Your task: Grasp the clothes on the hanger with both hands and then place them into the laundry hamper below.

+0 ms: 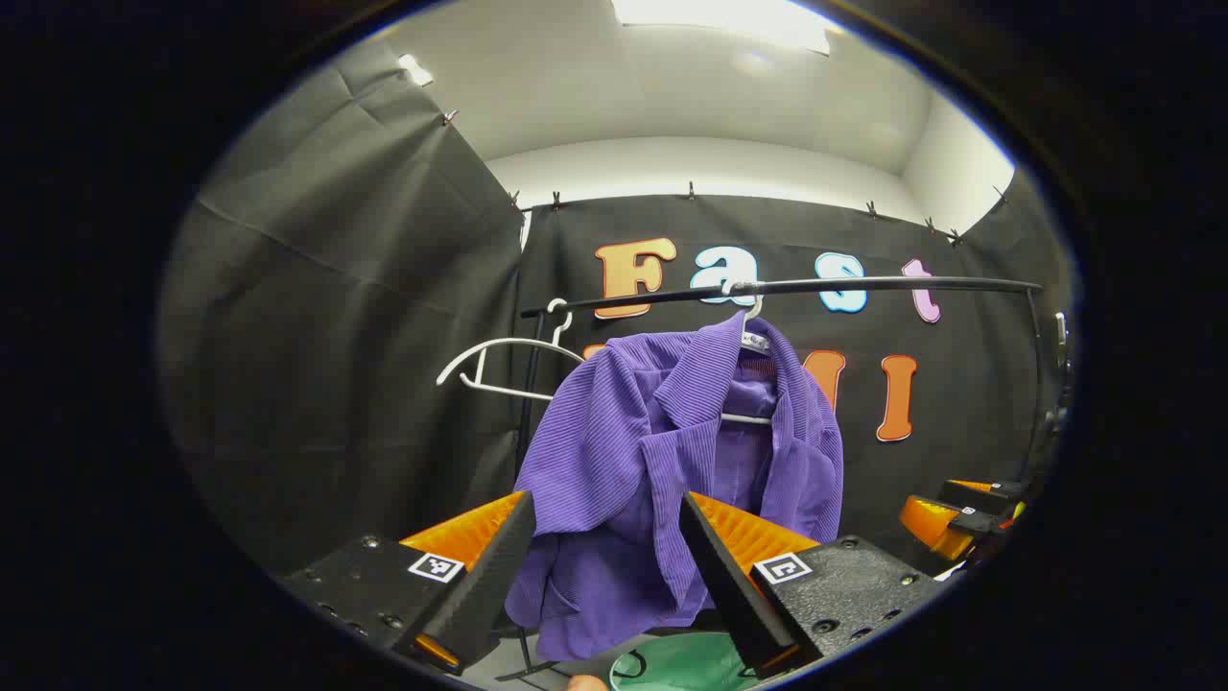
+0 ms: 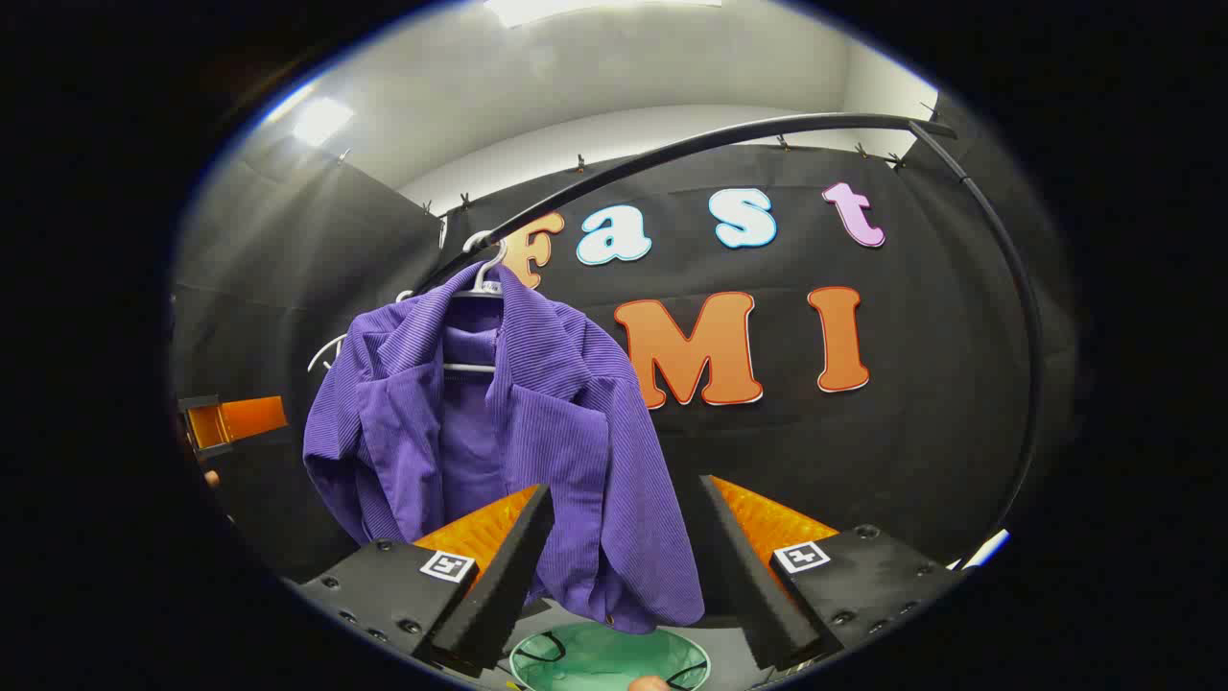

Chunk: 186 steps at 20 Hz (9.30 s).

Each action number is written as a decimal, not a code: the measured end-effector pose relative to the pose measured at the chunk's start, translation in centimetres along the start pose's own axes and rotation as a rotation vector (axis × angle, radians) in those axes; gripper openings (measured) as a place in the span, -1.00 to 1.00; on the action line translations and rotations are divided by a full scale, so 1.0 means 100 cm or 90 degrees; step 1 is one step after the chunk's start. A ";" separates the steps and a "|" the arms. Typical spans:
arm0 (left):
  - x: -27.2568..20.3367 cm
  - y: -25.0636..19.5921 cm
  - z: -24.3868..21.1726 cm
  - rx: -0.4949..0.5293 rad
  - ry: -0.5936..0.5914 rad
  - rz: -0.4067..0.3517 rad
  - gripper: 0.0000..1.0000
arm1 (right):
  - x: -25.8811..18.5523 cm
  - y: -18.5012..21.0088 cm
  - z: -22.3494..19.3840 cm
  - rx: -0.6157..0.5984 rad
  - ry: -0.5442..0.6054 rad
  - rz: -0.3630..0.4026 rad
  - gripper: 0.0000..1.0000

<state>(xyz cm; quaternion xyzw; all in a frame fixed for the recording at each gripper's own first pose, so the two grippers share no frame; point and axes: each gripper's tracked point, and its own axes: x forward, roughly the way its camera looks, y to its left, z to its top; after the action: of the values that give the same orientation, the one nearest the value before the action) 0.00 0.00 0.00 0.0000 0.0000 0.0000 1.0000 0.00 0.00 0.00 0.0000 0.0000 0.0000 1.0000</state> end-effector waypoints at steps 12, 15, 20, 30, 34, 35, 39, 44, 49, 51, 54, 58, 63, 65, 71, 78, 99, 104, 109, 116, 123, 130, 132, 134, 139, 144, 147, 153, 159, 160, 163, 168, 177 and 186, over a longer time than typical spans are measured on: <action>-0.004 0.001 0.003 0.001 -0.008 0.003 0.83 | -0.001 0.000 0.000 0.003 0.000 0.001 0.96; -0.004 0.002 0.005 0.002 -0.010 0.007 0.83 | -0.001 -0.001 0.001 0.000 -0.003 -0.002 0.96; -0.005 0.001 0.005 0.002 -0.010 0.012 0.83 | -0.001 0.000 0.002 0.001 -0.005 0.007 0.96; 0.005 -0.012 -0.013 0.018 0.018 0.007 0.83 | 0.020 0.014 -0.004 0.013 0.000 0.040 0.96; 0.022 -0.026 -0.026 0.023 0.032 -0.012 0.83 | 0.036 0.021 -0.011 0.013 0.011 0.052 0.96; 0.027 -0.031 -0.030 0.021 0.035 -0.020 0.84 | 0.039 0.023 -0.013 0.012 0.014 0.056 0.96; 0.045 -0.045 -0.048 0.017 0.060 -0.040 0.91 | 0.053 0.033 -0.021 0.002 0.022 0.073 0.96; 0.071 -0.053 -0.065 0.007 0.072 -0.045 0.90 | 0.077 0.042 -0.030 -0.012 0.029 0.091 0.96; 0.101 -0.058 -0.074 0.000 0.074 -0.040 0.83 | 0.109 0.040 -0.039 -0.010 0.038 0.093 0.96; 0.109 -0.062 -0.077 0.002 0.075 -0.044 0.83 | 0.122 0.039 -0.044 -0.001 0.044 0.097 0.96; 0.121 -0.063 -0.083 0.008 0.077 -0.040 0.90 | 0.136 0.048 -0.051 0.023 0.057 0.124 0.96; 0.131 -0.065 -0.086 -0.007 0.078 -0.040 0.83 | 0.157 0.052 -0.055 0.036 0.065 0.142 0.97; 0.141 -0.066 -0.086 -0.017 0.080 -0.048 0.42 | 0.158 0.067 -0.044 0.068 0.044 0.187 0.62; 0.145 -0.070 -0.085 -0.012 0.079 -0.051 0.16 | 0.159 0.077 -0.035 0.061 0.024 0.207 0.59; 0.145 -0.077 -0.079 -0.011 0.062 -0.085 -0.91 | 0.171 0.078 -0.035 0.059 0.034 0.208 -0.37; 0.120 -0.056 -0.049 0.011 0.028 -0.076 -1.00 | 0.176 0.053 -0.026 0.143 0.079 0.227 -0.84; 0.108 0.083 0.113 0.024 -0.112 0.047 -1.00 | 0.218 -0.009 0.137 0.377 0.068 0.325 -0.85; 0.121 0.107 0.138 0.020 -0.136 0.069 -1.00 | 0.224 -0.036 0.174 0.385 -0.004 0.291 -0.87; 0.115 0.096 0.144 0.039 -0.142 0.068 -1.00 | 0.190 -0.003 0.147 0.374 0.013 0.358 -0.85; 0.111 0.094 0.145 0.042 -0.131 0.060 -1.00 | 0.145 0.051 0.060 0.335 0.104 0.447 -0.64; 0.110 0.093 0.145 0.051 -0.127 0.056 -1.00 | 0.128 0.066 -0.017 0.194 0.134 0.399 0.17; 0.112 0.094 0.143 0.051 -0.127 0.057 -1.00 | 0.151 0.093 -0.027 0.159 0.132 0.379 -0.91; 0.114 0.097 0.143 0.053 -0.128 0.058 -1.00 | 0.143 0.100 -0.018 0.157 0.137 0.413 -0.82; 0.116 0.100 0.142 0.060 -0.130 0.063 -1.00 | 0.139 0.098 -0.002 0.177 0.133 0.437 -0.81; 0.125 0.103 0.135 0.051 -0.128 0.062 -1.00 | 0.152 0.066 0.056 0.256 0.108 0.446 -0.82; 0.139 0.108 0.124 0.062 -0.119 0.076 -1.00 | 0.178 0.024 0.114 0.326 0.057 0.402 -0.82; 0.147 0.115 0.116 0.065 -0.105 0.087 -1.00 | 0.196 0.002 0.135 0.346 0.041 0.365 -0.86; 0.172 0.123 0.084 0.090 -0.060 0.096 -1.00 | 0.242 -0.038 0.155 0.333 0.020 0.267 -0.87; 0.187 0.114 0.046 0.098 -0.018 0.077 -1.00 | 0.268 -0.063 0.154 0.269 0.019 0.192 -0.87; 0.190 0.114 0.040 0.100 -0.012 0.075 -1.00 | 0.271 -0.064 0.151 0.268 0.025 0.186 -0.86; 0.190 0.113 0.029 0.096 -0.004 0.066 -1.00 | 0.282 -0.068 0.134 0.281 0.050 0.171 -0.86; 0.188 0.115 -0.002 0.063 0.024 0.052 -1.00 | 0.285 -0.072 0.095 0.281 0.089 0.158 -0.86; 0.189 0.116 -0.049 0.020 0.072 0.045 -1.00 | 0.287 -0.063 0.042 0.282 0.148 0.143 -0.86; 0.195 0.111 -0.097 0.032 0.117 0.051 -1.00 | 0.279 -0.081 -0.002 0.260 0.160 0.116 -0.87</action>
<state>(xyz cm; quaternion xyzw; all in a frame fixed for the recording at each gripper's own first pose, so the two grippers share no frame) 19.52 11.14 -9.75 0.0247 0.0915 0.0404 0.9947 27.87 -8.12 -0.25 0.2021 0.1244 0.0898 0.9673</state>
